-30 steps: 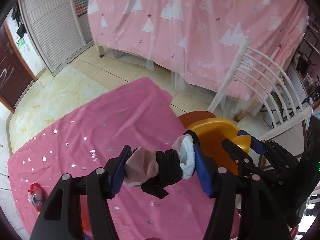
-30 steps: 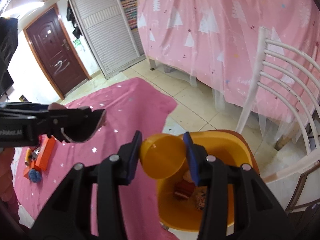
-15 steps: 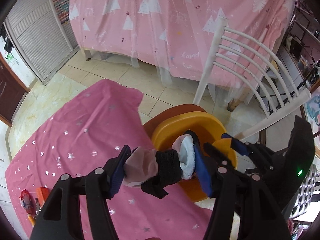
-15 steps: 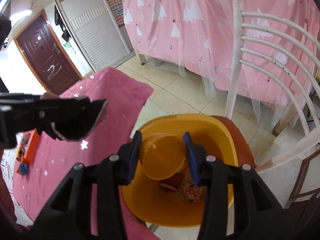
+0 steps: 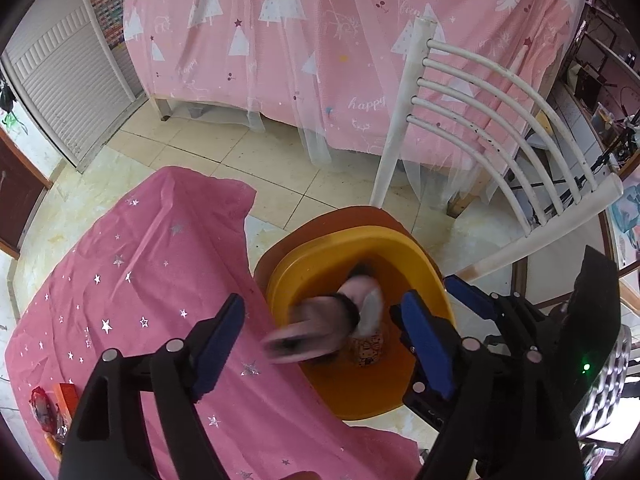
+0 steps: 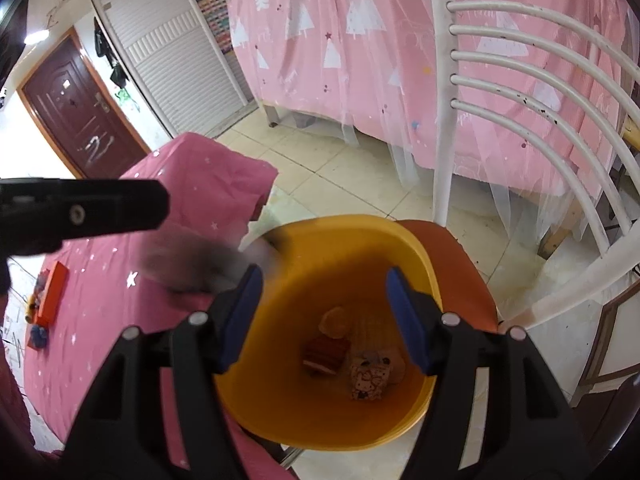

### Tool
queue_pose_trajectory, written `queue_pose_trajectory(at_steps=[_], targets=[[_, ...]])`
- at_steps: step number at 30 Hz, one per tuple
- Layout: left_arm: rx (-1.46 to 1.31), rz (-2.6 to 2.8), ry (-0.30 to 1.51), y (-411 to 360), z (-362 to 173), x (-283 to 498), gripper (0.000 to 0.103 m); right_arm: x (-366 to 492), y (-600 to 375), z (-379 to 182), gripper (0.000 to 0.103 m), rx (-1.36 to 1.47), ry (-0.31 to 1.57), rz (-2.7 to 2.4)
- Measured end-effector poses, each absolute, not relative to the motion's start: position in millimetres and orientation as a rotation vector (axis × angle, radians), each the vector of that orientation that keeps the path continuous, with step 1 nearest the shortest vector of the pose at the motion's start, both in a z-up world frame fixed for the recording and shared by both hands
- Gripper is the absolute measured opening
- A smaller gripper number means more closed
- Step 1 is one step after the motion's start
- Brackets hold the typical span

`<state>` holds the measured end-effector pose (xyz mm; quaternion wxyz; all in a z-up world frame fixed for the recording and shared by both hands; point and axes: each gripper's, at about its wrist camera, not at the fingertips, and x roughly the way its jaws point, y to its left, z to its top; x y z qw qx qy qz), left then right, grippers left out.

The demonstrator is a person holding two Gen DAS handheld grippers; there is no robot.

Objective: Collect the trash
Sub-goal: 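Move both tools back over the table toward the remaining trash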

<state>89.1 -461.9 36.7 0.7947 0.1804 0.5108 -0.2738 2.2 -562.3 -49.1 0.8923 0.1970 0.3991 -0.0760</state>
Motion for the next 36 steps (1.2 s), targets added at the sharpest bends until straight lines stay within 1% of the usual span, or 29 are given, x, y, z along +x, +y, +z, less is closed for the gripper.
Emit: queue_pose_trajectory(at_steps=[5, 12, 13, 14, 16, 20, 23, 36], targets=[[0.375, -0.579, 1.099, -452.3, 36.5, 88.8, 0.075, 1.3, -561.6, -47.7, 0.062, 0.411, 0.825, -0.159], [0.322, -0.589, 1.099, -419.7, 44.2, 87.8, 0.076, -6.0, -553.2, -37.6, 0.062, 0.409, 0.799, -0.151], [0.310, -0.591, 1.095, -413.7, 46.9, 87.7, 0.076, -7.5, -550.9, -35.7, 0.065, 0.410, 0.795, -0.146], [0.302, -0.593, 1.093, -409.1, 48.5, 87.8, 0.077, -8.9, -548.6, -34.0, 0.070, 0.414, 0.789, -0.138], [0.283, -0.592, 1.084, -397.0, 54.2, 88.0, 0.077, -11.5, -543.1, -31.3, 0.071, 0.418, 0.781, -0.137], [0.251, -0.568, 1.039, -368.9, 68.3, 87.1, 0.081, -12.4, -532.4, -24.2, 0.071, 0.420, 0.767, -0.138], [0.213, -0.553, 1.019, -347.1, 77.2, 87.3, 0.082, -10.3, -525.0, -15.8, 0.071, 0.428, 0.743, -0.127], [0.098, -0.443, 0.976, -236.8, 94.5, 112.3, 0.083, 32.0, -442.1, 24.6, 0.071, 0.304, 0.730, -0.003]])
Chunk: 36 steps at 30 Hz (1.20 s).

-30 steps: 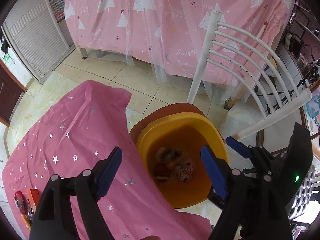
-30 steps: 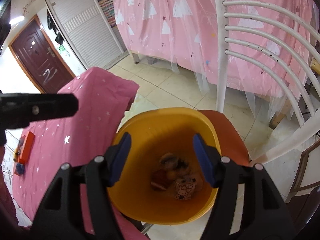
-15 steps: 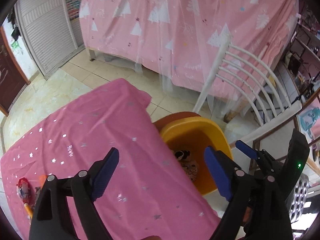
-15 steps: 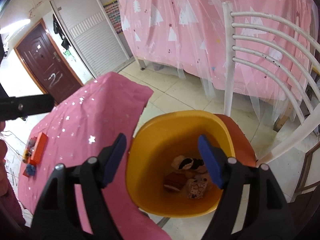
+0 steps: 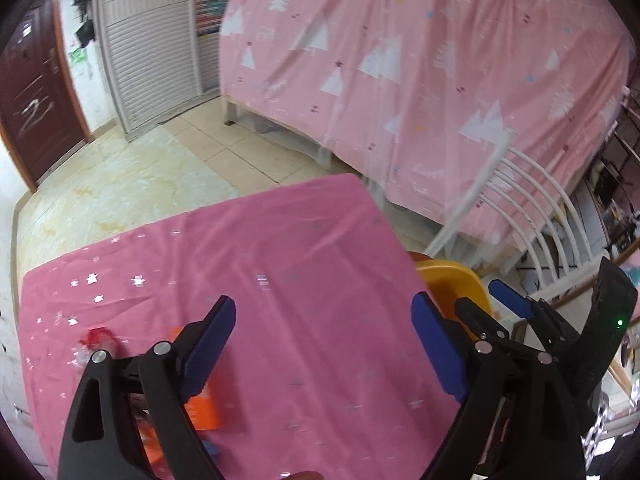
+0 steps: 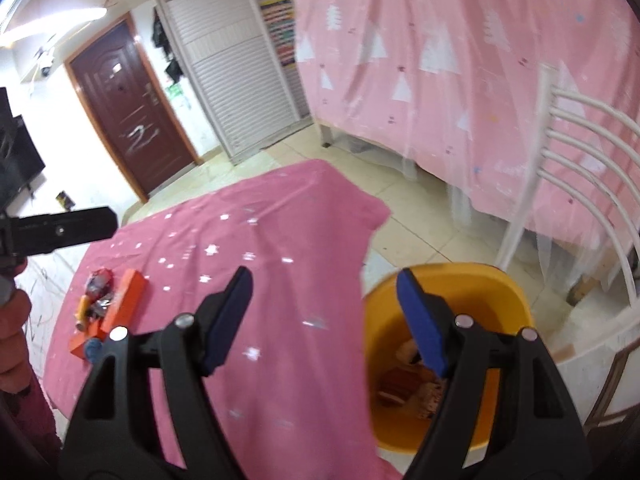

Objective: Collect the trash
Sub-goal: 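Move both tools back over the table toward the remaining trash, then grasp the red plastic bag with the left tool while the right grasps the orange box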

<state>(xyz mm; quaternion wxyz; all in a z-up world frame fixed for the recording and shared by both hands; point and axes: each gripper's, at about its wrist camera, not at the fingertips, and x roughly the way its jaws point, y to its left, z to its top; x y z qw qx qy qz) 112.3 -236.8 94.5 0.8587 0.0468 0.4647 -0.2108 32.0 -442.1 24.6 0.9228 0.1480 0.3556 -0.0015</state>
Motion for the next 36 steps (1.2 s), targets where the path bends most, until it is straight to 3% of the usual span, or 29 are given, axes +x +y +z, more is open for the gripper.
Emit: queue_pose_trajectory(at_steps=[17, 36], targets=[[0.064, -0.297, 0.954, -118.0, 97.0, 137.7, 0.083, 70.5, -338.7, 38.6, 0.072, 0.179, 0.782, 0.160], [0.014, -0.211, 1.003, -31.3, 58.9, 153.5, 0.083, 90.8, -256.8, 32.2, 0.072, 0.065, 0.856, 0.267]])
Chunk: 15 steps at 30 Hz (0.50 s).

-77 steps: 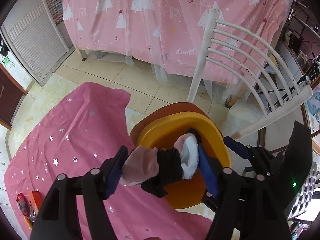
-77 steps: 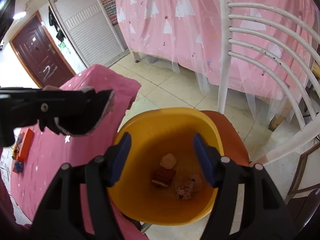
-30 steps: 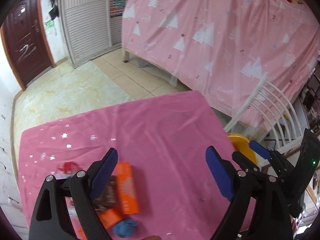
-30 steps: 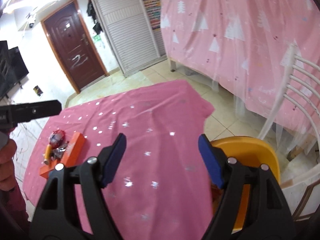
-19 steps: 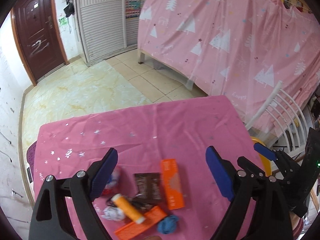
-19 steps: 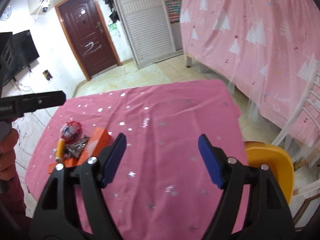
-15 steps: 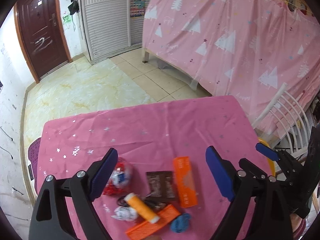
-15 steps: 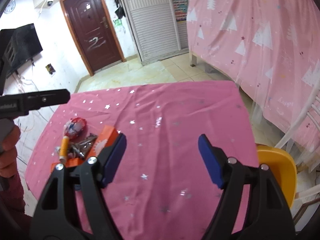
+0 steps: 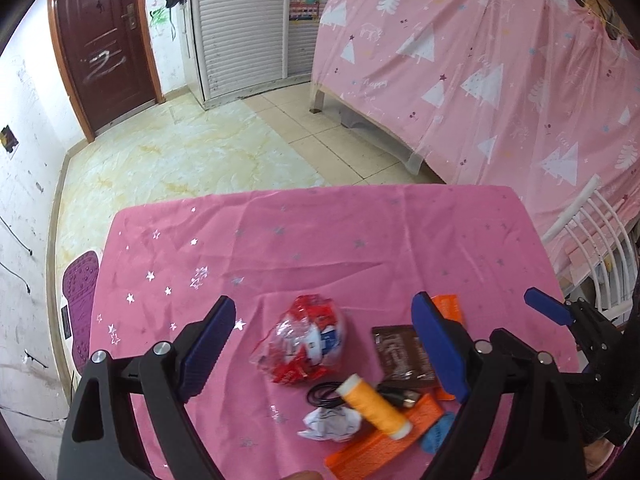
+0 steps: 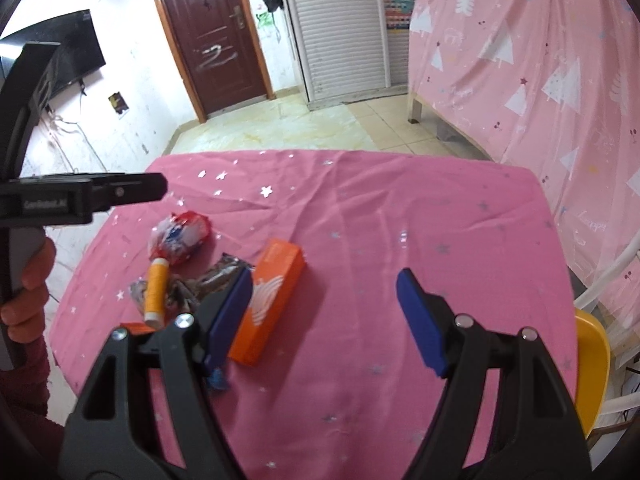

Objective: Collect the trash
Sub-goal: 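Grasp the red plastic bag with the left tool while the right grasps the orange box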

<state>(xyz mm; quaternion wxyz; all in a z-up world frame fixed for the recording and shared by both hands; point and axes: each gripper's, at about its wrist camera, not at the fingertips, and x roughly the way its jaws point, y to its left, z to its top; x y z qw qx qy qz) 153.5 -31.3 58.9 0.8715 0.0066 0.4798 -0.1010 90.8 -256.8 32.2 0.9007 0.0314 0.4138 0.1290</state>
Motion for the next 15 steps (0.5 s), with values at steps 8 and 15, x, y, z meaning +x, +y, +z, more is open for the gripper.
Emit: queue_pose_trajectory(at_steps=[8, 15], targets=[[0.001, -0.205, 1.044, -15.2, 34.1, 153.3, 0.083, 92.3, -232.1, 21.1, 0.079, 0.047, 0.894, 0.304], [0.000, -0.193, 1.081, -15.3, 16.0, 156.5, 0.083, 94.6, -219.2, 13.2, 0.078, 0.013, 0.929, 0.309]])
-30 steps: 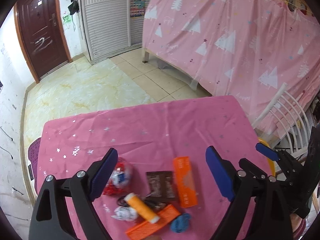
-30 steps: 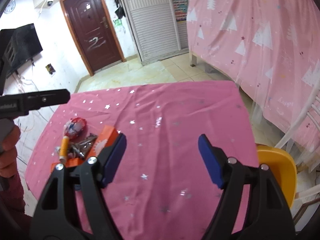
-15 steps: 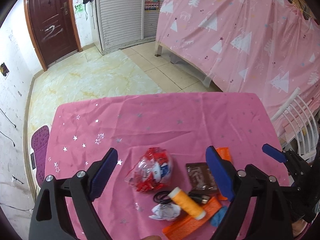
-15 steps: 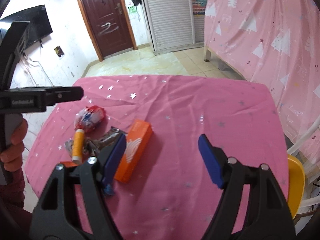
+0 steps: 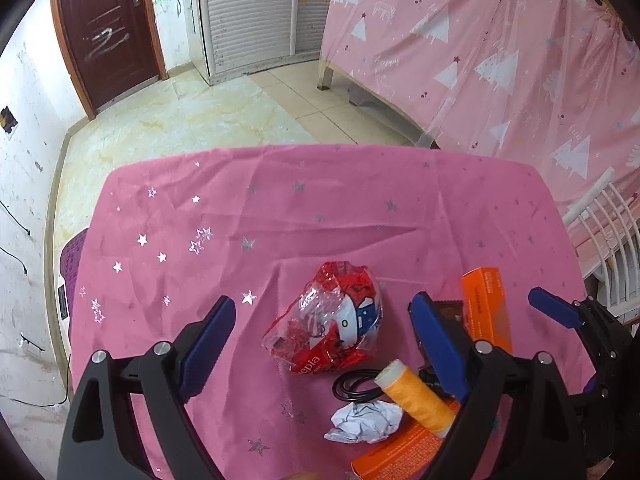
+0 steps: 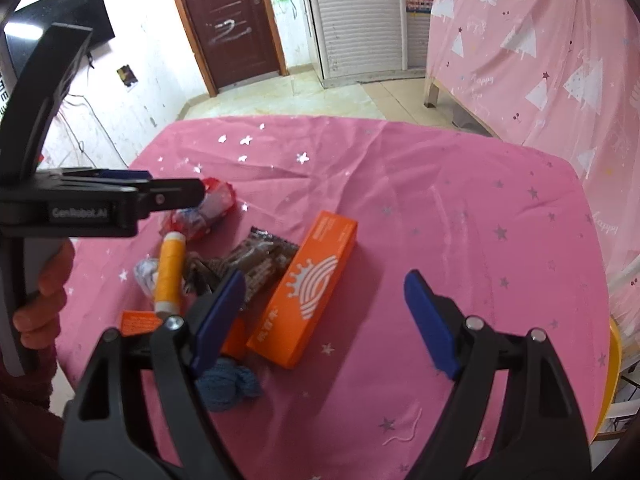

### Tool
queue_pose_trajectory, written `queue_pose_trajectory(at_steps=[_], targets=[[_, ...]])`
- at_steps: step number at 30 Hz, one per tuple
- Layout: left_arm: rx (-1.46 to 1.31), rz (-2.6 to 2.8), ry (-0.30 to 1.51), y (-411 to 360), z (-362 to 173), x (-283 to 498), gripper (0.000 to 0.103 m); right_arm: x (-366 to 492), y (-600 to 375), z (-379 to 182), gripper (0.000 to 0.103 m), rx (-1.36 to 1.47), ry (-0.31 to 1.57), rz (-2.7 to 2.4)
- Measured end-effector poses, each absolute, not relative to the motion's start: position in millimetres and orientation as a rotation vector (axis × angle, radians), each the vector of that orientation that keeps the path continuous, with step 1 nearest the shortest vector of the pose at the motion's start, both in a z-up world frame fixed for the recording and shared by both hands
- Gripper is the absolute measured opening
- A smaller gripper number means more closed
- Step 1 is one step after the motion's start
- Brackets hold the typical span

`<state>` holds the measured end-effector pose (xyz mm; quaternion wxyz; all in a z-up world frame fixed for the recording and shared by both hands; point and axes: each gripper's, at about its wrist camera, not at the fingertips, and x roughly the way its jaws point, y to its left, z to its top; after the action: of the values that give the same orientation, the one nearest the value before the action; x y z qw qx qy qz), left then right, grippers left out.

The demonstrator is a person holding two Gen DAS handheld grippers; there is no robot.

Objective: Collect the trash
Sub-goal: 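Grasp the red plastic bag with the left tool while the right grasps the orange box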

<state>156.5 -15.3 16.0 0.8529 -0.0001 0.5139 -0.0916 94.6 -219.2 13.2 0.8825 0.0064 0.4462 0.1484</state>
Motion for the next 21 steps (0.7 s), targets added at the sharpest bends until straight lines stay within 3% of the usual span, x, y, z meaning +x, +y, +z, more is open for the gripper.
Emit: queue_pose_trajectory(at_steps=[6, 13, 21], targets=[[0.004, -0.190, 1.101, -20.4, 4.9, 159.5, 0.083, 98.0, -216.1, 5.9, 0.078, 0.007, 0.950, 0.305], [-0.002, -0.180, 1.126, -21.6, -7.0, 163.9, 0.083, 97.7, -212.3, 3.3, 0.063, 0.012, 0.956, 0.317], [0.015, -0.158, 1.106, -23.9, -15.5, 161.4, 0.063, 98.8, -211.3, -0.5, 0.041, 0.035, 0.965, 0.356]])
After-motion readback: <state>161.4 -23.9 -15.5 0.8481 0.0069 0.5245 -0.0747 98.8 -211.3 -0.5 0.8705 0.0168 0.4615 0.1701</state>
